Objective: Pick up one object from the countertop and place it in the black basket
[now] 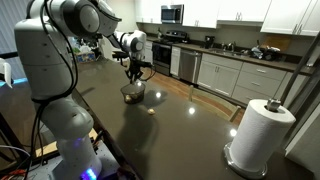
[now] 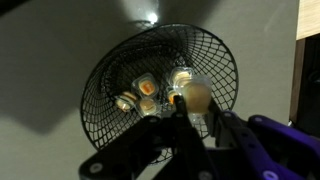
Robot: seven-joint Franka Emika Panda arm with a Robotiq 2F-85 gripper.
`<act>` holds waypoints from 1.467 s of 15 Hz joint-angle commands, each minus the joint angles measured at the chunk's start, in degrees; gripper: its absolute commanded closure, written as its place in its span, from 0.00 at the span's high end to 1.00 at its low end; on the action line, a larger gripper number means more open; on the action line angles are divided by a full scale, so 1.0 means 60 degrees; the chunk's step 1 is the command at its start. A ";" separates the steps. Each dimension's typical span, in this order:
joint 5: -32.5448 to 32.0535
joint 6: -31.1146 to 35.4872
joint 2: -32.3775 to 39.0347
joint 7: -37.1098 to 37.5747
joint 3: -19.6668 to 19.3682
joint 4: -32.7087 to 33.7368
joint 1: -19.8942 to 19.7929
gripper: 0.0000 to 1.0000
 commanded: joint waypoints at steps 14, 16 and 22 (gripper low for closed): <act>0.0178 -0.0175 -0.0017 -0.0248 -0.0046 0.0103 -0.0084 1.00; 0.0163 -0.0161 -0.0016 -0.0212 -0.0058 0.0100 -0.0083 1.00; 0.0118 -0.0084 -0.0033 -0.0084 -0.0072 0.0064 -0.0072 1.00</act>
